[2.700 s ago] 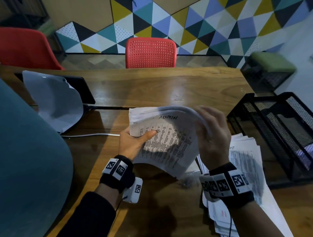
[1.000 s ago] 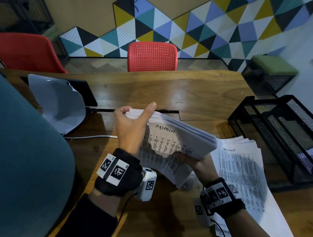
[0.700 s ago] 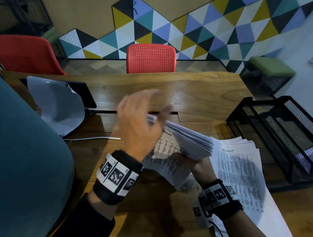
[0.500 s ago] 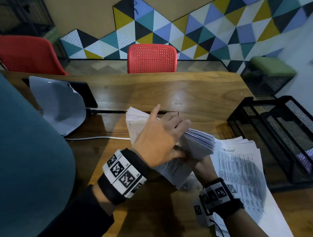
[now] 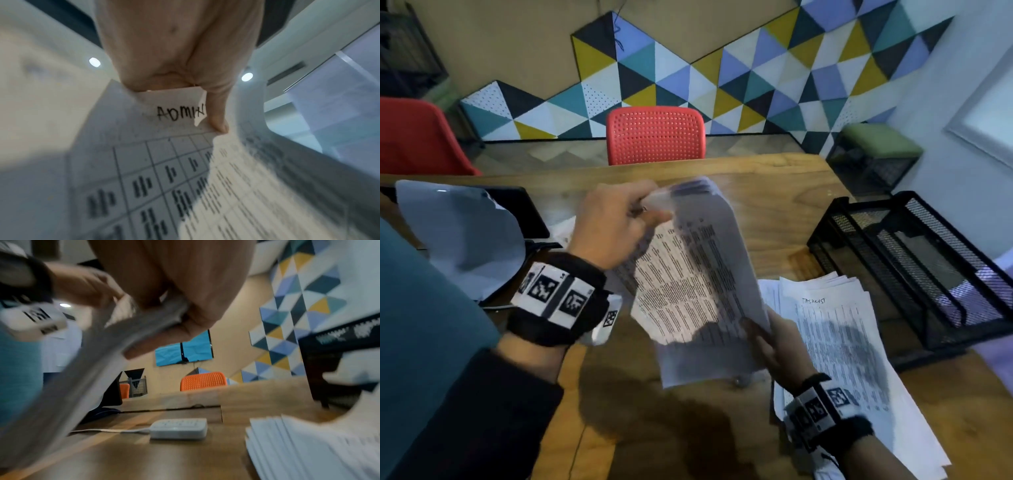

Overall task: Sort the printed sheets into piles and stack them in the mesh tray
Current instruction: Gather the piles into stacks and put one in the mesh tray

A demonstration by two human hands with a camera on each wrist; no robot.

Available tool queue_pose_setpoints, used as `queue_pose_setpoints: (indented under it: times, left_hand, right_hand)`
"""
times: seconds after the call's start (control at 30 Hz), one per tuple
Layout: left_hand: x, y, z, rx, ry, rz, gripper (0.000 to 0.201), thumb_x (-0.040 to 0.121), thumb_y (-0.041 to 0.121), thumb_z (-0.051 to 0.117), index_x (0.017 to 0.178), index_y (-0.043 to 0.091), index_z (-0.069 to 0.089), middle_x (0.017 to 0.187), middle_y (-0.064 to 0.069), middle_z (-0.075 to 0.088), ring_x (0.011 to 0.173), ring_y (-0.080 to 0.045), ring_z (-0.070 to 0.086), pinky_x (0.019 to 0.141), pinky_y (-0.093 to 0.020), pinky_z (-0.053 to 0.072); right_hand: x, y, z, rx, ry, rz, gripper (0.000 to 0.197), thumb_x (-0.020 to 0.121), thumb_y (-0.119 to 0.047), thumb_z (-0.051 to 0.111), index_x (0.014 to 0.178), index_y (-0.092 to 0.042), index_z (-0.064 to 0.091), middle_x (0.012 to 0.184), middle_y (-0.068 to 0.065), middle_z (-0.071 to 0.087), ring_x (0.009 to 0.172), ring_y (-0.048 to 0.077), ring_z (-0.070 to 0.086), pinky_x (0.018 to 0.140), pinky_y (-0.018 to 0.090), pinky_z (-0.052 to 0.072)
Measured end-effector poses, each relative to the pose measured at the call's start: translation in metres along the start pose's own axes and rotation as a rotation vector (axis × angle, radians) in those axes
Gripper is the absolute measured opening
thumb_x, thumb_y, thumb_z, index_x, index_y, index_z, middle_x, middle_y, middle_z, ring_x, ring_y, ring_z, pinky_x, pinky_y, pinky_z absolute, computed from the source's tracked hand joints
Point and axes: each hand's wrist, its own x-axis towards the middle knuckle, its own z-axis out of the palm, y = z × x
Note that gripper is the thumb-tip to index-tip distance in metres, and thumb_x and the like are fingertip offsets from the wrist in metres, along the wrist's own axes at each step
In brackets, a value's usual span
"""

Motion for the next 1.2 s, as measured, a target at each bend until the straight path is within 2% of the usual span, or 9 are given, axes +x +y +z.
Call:
queue_pose_setpoints:
  times: [0.13,0.23,0.3,0.4,0.5,0.67,0.87,1.07,1.2]
  left_hand:
    - [-0.002,-0.046,0.044,-0.115,0.097,-0.291,0.028,0.085,0.042,0.071,0.105,0.024,0.07,0.093,-0.004,0.073,0.085,-0.021,0.064,0.075,-0.038,0.053]
    - [-0.03,-0.055,0.083,-0.132,-0.031,-0.576,0.088,0.074,0.055,0.078,0.14,0.006,0.045,0.136,-0.018,0.056,0.123,-0.036,0.054,0.101,-0.049,0.045]
    - [-0.055,-0.039,0.11,-0.34,-0.17,-0.798,0.125,0.058,0.08,0.072,0.138,-0.01,0.041,0.136,-0.027,0.055,0.124,-0.043,0.053,0.099,-0.047,0.046]
    - [-0.089,0.018,0.144,-0.949,-0.481,-0.978,0.08,0.079,0.061,0.066,0.132,0.003,0.055,0.121,-0.016,0.069,0.112,-0.032,0.067,0.089,-0.04,0.055]
    - [-0.099,0.067,0.179,-1.249,-0.378,-0.982,0.042,0.088,0.017,0.067,0.125,0.001,0.058,0.112,-0.02,0.073,0.102,-0.039,0.07,0.09,-0.057,0.055]
    - [-0.063,0.122,0.226,-1.135,-0.214,-0.771,0.024,0.095,0.004,0.06,0.119,0.008,0.06,0.112,-0.016,0.073,0.1,-0.032,0.072,0.082,-0.048,0.059]
    - [-0.032,0.177,0.286,-1.036,-0.351,-0.639,0.033,0.099,0.036,0.056,0.126,0.017,0.061,0.119,0.0,0.071,0.112,-0.019,0.067,0.092,-0.033,0.052]
    - [-0.051,0.128,0.35,-0.422,-0.269,-0.992,0.039,0.087,0.039,0.07,0.112,0.012,0.057,0.111,-0.008,0.065,0.1,-0.028,0.062,0.088,-0.036,0.049]
    - [-0.085,0.102,0.358,-0.146,-0.291,-1.145,0.032,0.086,0.03,0.071,0.1,0.001,0.069,0.099,-0.015,0.072,0.076,-0.028,0.059,0.073,-0.031,0.046]
  right_hand:
    - [-0.003,-0.015,-0.021,-0.124,0.031,-0.063,0.015,0.089,-0.024,0.052,0.077,-0.016,0.053,0.06,-0.004,0.049,0.051,0.006,0.041,0.048,0.022,0.033]
    - [-0.019,-0.006,-0.044,-0.017,0.08,0.089,0.023,0.084,-0.026,0.056,0.07,-0.008,0.053,0.058,-0.003,0.044,0.05,0.003,0.035,0.049,0.021,0.027]
    - [-0.035,0.003,-0.06,0.058,0.14,0.19,0.025,0.087,-0.025,0.064,0.068,-0.012,0.055,0.059,-0.003,0.047,0.049,0.0,0.039,0.048,0.015,0.029]
    - [-0.053,0.014,-0.081,0.17,0.149,0.29,0.009,0.09,-0.013,0.064,0.085,-0.007,0.064,0.069,0.002,0.064,0.064,0.012,0.059,0.055,0.012,0.041]
    - [-0.066,0.02,-0.109,0.285,0.202,0.332,0.02,0.092,-0.004,0.058,0.11,-0.012,0.065,0.097,-0.002,0.077,0.091,0.014,0.071,0.07,0.016,0.052]
    - [-0.081,0.033,-0.178,0.195,0.246,0.29,0.029,0.098,-0.005,0.048,0.118,-0.023,0.059,0.111,-0.014,0.071,0.105,0.006,0.065,0.083,0.02,0.048]
    - [-0.073,0.049,-0.286,0.198,0.382,0.203,0.028,0.097,-0.006,0.051,0.115,-0.023,0.063,0.11,0.0,0.073,0.1,0.015,0.068,0.085,0.033,0.054]
    - [-0.024,0.128,-0.403,-0.06,0.553,0.326,0.03,0.074,-0.049,0.06,0.1,-0.036,0.07,0.098,0.004,0.072,0.092,0.029,0.066,0.082,0.048,0.049]
    - [0.02,0.144,-0.441,-0.119,0.363,0.341,0.019,0.082,-0.026,0.065,0.1,-0.022,0.069,0.098,0.012,0.066,0.091,0.036,0.064,0.079,0.031,0.048]
